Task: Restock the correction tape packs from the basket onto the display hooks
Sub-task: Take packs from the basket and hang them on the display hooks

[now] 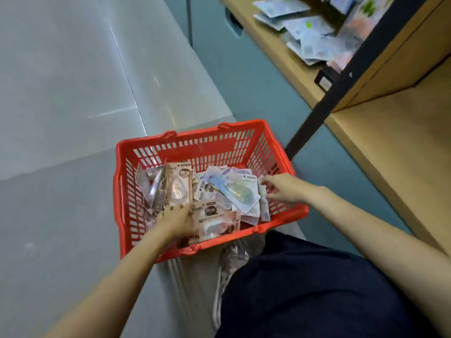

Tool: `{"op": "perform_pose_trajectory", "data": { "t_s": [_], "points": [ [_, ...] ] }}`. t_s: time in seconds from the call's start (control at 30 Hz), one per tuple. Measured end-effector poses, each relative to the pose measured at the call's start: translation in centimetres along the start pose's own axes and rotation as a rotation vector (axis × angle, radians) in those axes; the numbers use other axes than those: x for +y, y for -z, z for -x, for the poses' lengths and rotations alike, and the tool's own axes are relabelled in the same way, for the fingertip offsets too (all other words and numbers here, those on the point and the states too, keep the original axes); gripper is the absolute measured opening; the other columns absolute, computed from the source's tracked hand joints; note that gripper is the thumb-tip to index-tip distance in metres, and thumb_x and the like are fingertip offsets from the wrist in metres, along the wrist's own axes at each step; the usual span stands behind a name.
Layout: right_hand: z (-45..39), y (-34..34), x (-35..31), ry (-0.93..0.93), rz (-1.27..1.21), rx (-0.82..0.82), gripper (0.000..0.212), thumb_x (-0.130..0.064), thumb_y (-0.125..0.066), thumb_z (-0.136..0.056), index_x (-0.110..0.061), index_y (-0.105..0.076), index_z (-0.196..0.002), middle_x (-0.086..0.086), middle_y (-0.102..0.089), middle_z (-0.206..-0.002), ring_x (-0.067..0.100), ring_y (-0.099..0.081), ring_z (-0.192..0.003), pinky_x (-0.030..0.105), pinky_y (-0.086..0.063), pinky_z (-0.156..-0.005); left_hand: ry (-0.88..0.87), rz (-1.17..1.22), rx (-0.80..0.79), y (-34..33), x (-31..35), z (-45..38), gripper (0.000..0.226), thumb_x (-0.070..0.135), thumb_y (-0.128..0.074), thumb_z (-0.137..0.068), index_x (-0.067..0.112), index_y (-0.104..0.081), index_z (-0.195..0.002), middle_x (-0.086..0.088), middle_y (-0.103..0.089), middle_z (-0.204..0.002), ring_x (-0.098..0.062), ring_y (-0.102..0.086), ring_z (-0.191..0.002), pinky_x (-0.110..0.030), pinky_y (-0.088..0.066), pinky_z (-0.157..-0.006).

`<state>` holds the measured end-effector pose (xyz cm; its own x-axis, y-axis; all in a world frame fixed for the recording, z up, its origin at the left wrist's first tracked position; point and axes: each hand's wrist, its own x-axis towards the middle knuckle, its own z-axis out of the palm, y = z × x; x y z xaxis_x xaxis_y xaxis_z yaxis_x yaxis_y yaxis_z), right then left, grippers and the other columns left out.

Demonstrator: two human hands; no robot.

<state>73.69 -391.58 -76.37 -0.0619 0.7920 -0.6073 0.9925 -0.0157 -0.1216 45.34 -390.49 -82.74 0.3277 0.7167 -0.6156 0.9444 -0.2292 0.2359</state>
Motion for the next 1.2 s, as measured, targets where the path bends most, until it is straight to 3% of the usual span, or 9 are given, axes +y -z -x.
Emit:
{"op": "perform_pose_trajectory", "data": {
  "t_s": [0.3, 0.47, 0.63, 0.73, 0.83, 0.93, 1.0, 1.1, 1.2],
  "points": [
    [-7.6, -4.9, -6.0, 0.106, 0.065, -0.175, 0.05, -0.018, -0.065, -0.083, -0.015, -0.046, -0.129, 0.009, -0.056, -0.126, 0.029, -0.053, -0.114, 0.037, -0.047, -0.092, -0.076, -0.322, -0.021, 0.1, -3.4, -1.7, 0.057, 0.033, -0.064, -0.083, 0.024, -0.041, -0.134, 0.001, -0.05, -0.132, -0.02, -0.043, -0.125, -0.037, -0.03, -0.106],
    [-7.4, -10.7, -7.7, 0.022, 0.049, -0.12, 0.037, -0.003, -0.043, -0.092, -0.008, -0.05, -0.129, 0.015, -0.053, -0.131, 0.033, -0.048, -0.121, 0.041, -0.04, -0.096, -0.092, -0.082, 0.056, 1.1, -4.8, -2.4, 0.03, 0.029, -0.067, -0.082, 0.019, -0.056, -0.109, 0.004, -0.063, -0.104, -0.019, -0.056, -0.103, -0.027, -0.036, -0.082],
    [-7.4, -8.3, -7.1, 0.048, -0.59, -0.054, 0.018, -0.012, -0.065, -0.084, -0.01, -0.061, -0.067, 0.0, -0.061, -0.065, 0.019, -0.055, -0.068, 0.027, -0.038, -0.062, -0.094, 0.348, 0.065, 5.0, -4.4, -3.0, 0.024, 0.021, -0.071, -0.08, 0.025, -0.047, -0.077, 0.008, -0.052, -0.071, -0.012, -0.052, -0.066, -0.014, -0.034, -0.052],
    [-7.2, -5.8, -8.3, 0.126, -0.865, 0.019, 0.032, -0.014, -0.074, -0.078, -0.02, -0.053, -0.054, -0.005, -0.061, -0.082, 0.016, -0.051, -0.089, 0.025, -0.036, -0.075, -0.096, 0.509, 0.125, 6.4, -5.4, -3.3, 0.017, 0.018, -0.069, -0.081, 0.016, -0.055, -0.092, 0.001, -0.062, -0.089, -0.014, -0.061, -0.08, -0.02, -0.046, -0.061],
    [-7.8, -7.1, -9.9, 0.161, -0.685, -0.022, 0.016, -0.016, -0.064, -0.086, -0.006, -0.064, -0.074, 0.007, -0.055, -0.117, 0.02, -0.045, -0.114, 0.034, -0.035, -0.095, -0.063, 0.547, 0.104, 6.3, -6.1, -3.1, 0.02, 0.016, -0.067, -0.083, 0.013, -0.057, -0.1, -0.001, -0.063, -0.098, -0.019, -0.064, -0.088, -0.028, -0.053, -0.064],
    [-8.1, -8.9, -9.9, 0.115, -0.588, -0.022, 0.028, -0.013, -0.053, -0.093, -0.009, -0.044, -0.067, 0.002, -0.048, -0.081, 0.019, -0.047, -0.079, 0.027, -0.034, -0.062, -0.057, 0.551, 0.107, 5.6, -5.8, -3.1, 0.017, 0.016, -0.067, -0.083, 0.021, -0.055, -0.094, -0.001, -0.062, -0.101, -0.02, -0.064, -0.089, -0.037, -0.056, -0.072],
    [-8.1, -8.9, -9.7, 0.114, -0.571, -0.015, 0.034, -0.013, -0.051, -0.094, -0.014, -0.038, -0.063, 0.005, -0.045, -0.08, 0.019, -0.044, -0.075, 0.023, -0.028, -0.053, -0.08, 0.452, 0.107, 5.1, -5.1, -3.2, 0.02, 0.017, -0.067, -0.083, 0.021, -0.057, -0.1, 0.002, -0.062, -0.096, -0.019, -0.062, -0.088, -0.034, -0.054, -0.075],
    [-7.6, -8.4, -8.7, 0.055, -0.757, -0.003, 0.03, -0.016, -0.056, -0.091, -0.005, -0.055, -0.063, 0.001, -0.05, -0.063, 0.017, -0.044, -0.062, 0.022, -0.034, -0.052, -0.125, 0.276, 0.125, 4.3, -4.3, -3.3, 0.025, 0.019, -0.069, -0.082, 0.018, -0.06, -0.106, 0.008, -0.061, -0.084, -0.016, -0.06, -0.083, -0.027, -0.047, -0.071],
    [-7.0, -6.1, -6.1, -0.098, -1.066, 0.232, 0.017, -0.009, -0.064, -0.083, -0.004, -0.06, -0.067, 0.002, -0.055, -0.064, 0.013, -0.049, -0.061, 0.03, -0.044, -0.061, -0.096, 0.296, 0.178, 4.4, -3.9, -3.1, 0.015, 0.022, -0.069, -0.082, 0.022, -0.058, -0.091, 0.008, -0.061, -0.078, -0.015, -0.06, -0.078, -0.028, -0.045, -0.068]
  ]
}}
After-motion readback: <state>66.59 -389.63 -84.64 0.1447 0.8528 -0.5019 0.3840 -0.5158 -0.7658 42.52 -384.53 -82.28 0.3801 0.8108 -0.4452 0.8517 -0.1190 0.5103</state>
